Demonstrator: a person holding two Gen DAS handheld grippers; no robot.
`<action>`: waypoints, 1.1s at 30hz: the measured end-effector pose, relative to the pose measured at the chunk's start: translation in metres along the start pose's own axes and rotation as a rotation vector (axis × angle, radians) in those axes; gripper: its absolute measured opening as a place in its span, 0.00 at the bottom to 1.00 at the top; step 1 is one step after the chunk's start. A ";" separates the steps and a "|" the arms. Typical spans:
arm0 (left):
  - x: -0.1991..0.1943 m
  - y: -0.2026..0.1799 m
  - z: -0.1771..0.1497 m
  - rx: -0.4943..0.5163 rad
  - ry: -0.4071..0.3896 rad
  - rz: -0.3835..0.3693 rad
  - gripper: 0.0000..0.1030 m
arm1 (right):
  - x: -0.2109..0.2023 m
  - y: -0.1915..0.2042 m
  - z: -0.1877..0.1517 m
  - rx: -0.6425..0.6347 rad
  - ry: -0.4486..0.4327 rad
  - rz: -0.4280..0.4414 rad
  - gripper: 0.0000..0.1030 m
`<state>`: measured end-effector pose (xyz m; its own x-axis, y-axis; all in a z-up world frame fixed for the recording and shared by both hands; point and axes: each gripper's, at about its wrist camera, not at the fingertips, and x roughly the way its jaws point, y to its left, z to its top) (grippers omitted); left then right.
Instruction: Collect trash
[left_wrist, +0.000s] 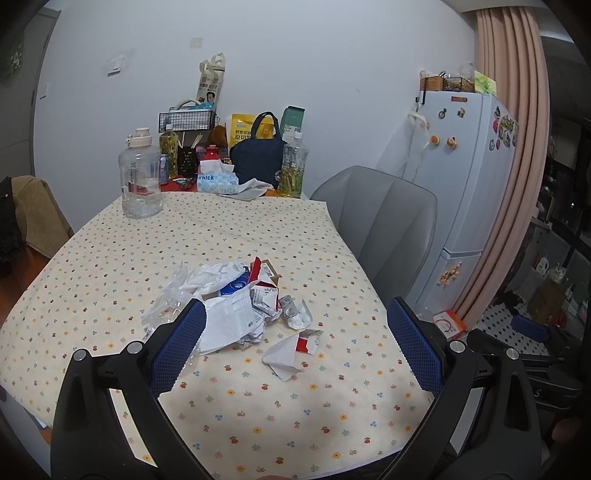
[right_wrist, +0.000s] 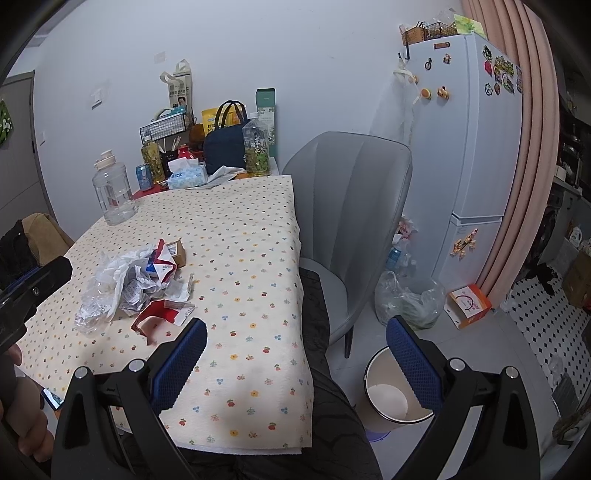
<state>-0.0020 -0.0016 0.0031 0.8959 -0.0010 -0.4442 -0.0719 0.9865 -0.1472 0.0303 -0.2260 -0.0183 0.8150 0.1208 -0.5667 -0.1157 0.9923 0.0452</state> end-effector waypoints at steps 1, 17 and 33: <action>-0.001 0.000 0.000 -0.001 -0.002 0.000 0.95 | 0.000 0.000 0.000 -0.001 0.000 0.000 0.93; 0.002 0.003 0.000 -0.008 0.000 -0.002 0.95 | 0.002 0.002 -0.001 -0.006 -0.002 -0.002 0.93; 0.011 0.027 -0.004 -0.046 0.028 0.036 0.95 | 0.010 0.010 0.003 -0.015 0.015 0.017 0.93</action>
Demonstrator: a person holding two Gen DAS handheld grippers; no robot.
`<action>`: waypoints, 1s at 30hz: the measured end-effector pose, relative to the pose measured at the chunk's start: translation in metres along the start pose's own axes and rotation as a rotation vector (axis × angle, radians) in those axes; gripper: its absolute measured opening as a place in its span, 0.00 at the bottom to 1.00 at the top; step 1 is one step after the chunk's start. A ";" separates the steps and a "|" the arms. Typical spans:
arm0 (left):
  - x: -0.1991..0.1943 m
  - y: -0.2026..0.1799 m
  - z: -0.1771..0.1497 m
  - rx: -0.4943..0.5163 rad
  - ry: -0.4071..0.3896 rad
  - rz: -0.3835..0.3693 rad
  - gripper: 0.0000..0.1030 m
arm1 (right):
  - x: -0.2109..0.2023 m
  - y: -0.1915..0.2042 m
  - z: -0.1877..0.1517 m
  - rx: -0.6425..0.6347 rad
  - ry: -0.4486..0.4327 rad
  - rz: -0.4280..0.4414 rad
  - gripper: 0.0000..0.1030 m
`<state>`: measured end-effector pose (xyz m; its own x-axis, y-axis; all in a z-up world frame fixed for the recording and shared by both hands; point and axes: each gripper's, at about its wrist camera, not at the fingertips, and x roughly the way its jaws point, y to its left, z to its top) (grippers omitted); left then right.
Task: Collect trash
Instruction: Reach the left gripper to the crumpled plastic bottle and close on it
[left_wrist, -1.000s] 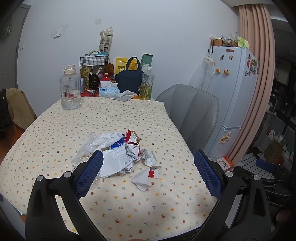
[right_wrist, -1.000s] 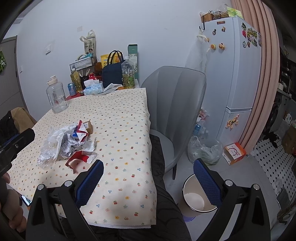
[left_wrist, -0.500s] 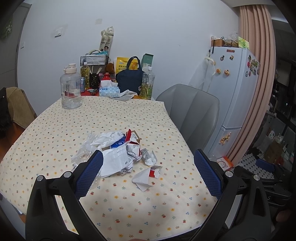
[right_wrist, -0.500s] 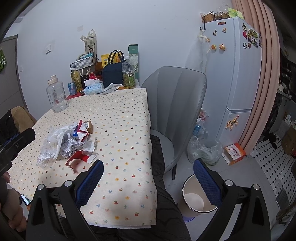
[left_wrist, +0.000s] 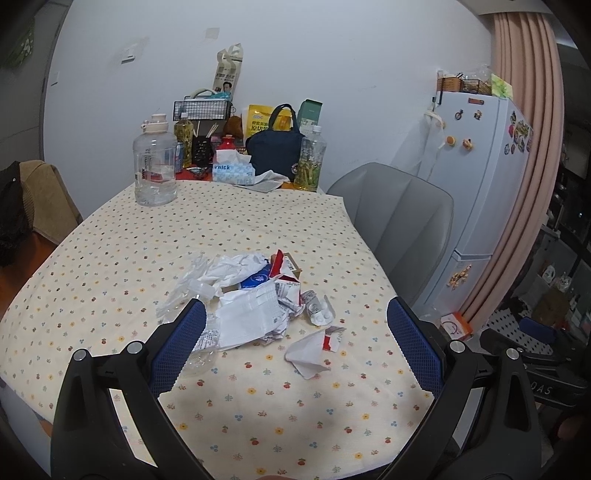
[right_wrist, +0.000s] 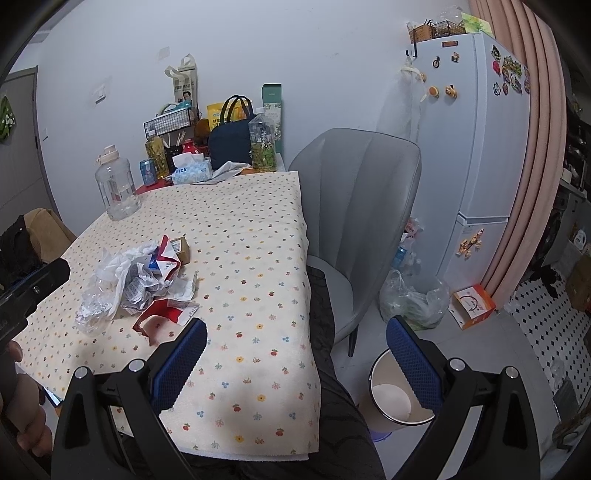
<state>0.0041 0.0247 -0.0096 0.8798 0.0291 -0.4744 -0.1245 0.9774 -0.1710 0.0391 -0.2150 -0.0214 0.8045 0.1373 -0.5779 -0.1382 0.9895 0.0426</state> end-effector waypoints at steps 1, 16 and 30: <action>0.001 0.002 0.000 -0.003 0.002 0.002 0.95 | 0.001 0.001 0.001 -0.001 0.002 0.006 0.93; 0.011 0.081 0.000 -0.110 0.052 0.133 0.95 | 0.040 0.069 0.013 -0.101 0.085 0.211 0.93; 0.020 0.138 -0.015 -0.163 0.129 0.196 0.94 | 0.093 0.144 -0.003 -0.208 0.242 0.318 0.78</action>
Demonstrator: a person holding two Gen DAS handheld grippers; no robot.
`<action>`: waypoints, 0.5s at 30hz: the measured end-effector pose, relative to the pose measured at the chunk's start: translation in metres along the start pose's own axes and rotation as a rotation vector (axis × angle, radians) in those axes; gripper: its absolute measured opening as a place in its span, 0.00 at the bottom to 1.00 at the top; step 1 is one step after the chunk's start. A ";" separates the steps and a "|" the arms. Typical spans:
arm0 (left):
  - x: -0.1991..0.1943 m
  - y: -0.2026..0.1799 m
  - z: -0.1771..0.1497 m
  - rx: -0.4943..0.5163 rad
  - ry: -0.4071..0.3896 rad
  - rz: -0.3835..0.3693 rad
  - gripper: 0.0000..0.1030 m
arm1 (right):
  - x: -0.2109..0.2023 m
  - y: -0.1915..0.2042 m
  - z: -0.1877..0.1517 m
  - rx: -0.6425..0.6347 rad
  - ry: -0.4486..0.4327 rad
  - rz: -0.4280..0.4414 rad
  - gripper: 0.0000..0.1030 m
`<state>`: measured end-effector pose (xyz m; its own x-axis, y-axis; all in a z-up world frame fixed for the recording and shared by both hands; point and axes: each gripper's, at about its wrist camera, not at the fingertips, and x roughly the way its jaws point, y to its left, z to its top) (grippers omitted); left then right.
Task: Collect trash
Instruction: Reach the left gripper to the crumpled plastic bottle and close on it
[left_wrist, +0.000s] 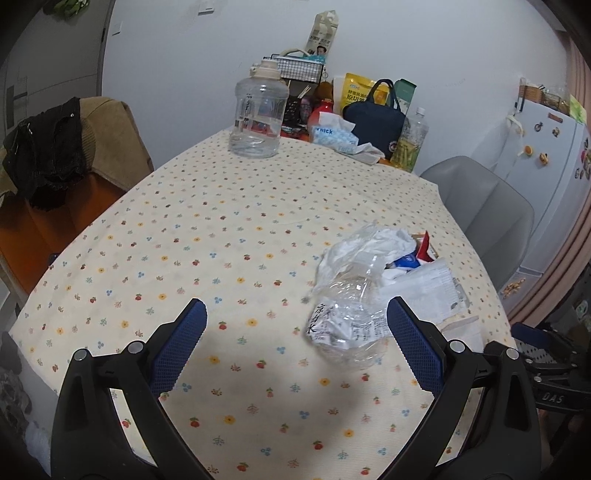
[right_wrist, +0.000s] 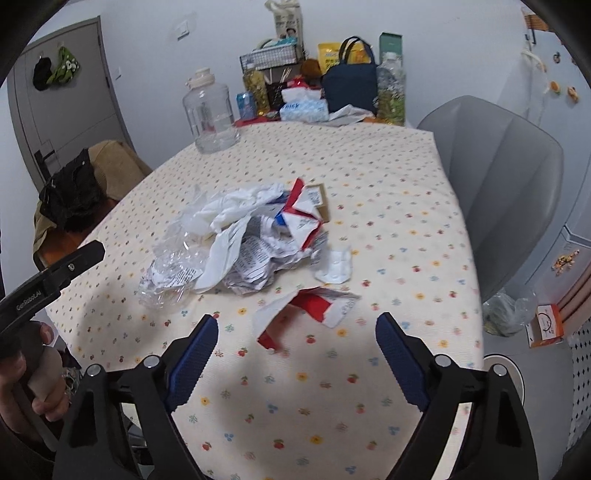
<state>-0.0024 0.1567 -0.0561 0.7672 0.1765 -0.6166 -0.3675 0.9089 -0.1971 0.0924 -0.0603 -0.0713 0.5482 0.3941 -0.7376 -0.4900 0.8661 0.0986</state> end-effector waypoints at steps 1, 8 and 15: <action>0.003 0.001 -0.001 -0.001 0.006 -0.001 0.94 | 0.004 0.003 0.000 -0.003 0.014 0.001 0.76; 0.019 0.001 -0.009 0.005 0.045 -0.021 0.92 | 0.030 0.012 -0.002 -0.008 0.092 0.008 0.43; 0.033 -0.008 -0.013 0.014 0.073 -0.044 0.88 | 0.035 0.015 -0.006 -0.022 0.109 0.021 0.08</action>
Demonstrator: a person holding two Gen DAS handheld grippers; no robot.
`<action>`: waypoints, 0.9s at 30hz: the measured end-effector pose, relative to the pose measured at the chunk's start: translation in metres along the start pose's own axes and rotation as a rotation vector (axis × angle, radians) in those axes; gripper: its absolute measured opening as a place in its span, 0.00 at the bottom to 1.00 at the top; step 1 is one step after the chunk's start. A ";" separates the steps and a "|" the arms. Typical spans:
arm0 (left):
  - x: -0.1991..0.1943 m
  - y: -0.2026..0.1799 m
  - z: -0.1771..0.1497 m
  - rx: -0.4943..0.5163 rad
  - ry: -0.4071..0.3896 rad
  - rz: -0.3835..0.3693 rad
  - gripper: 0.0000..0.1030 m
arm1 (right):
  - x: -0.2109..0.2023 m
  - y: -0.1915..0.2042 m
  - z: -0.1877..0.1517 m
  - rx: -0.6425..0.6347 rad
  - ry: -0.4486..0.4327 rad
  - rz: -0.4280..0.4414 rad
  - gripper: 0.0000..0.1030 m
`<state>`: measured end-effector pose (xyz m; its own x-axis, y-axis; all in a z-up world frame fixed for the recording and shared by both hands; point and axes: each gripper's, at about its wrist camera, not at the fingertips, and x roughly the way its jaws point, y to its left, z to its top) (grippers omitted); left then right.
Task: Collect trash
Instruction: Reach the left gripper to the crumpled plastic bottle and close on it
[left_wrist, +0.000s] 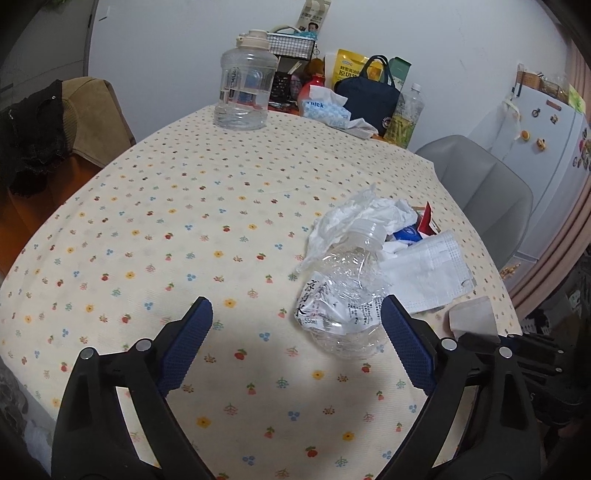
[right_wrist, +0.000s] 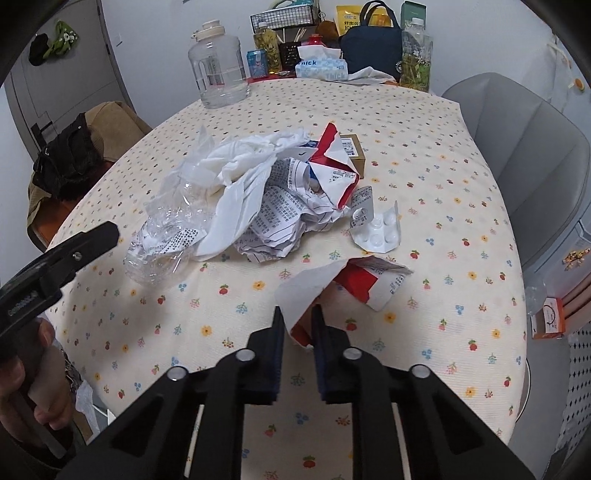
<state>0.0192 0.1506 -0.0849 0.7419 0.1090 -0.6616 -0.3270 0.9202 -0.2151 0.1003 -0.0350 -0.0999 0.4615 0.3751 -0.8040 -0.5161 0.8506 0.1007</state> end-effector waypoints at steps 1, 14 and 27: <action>0.003 -0.001 -0.001 0.000 0.007 -0.007 0.87 | -0.001 0.000 0.000 -0.005 -0.004 -0.003 0.06; 0.034 -0.022 0.002 0.017 0.072 -0.031 0.77 | -0.026 -0.009 -0.006 -0.001 -0.055 0.034 0.04; 0.018 -0.034 0.004 0.064 0.076 -0.033 0.30 | -0.050 -0.024 -0.007 0.029 -0.107 0.074 0.04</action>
<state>0.0456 0.1231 -0.0866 0.7041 0.0513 -0.7082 -0.2629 0.9453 -0.1930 0.0850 -0.0765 -0.0663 0.4986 0.4729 -0.7265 -0.5312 0.8290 0.1751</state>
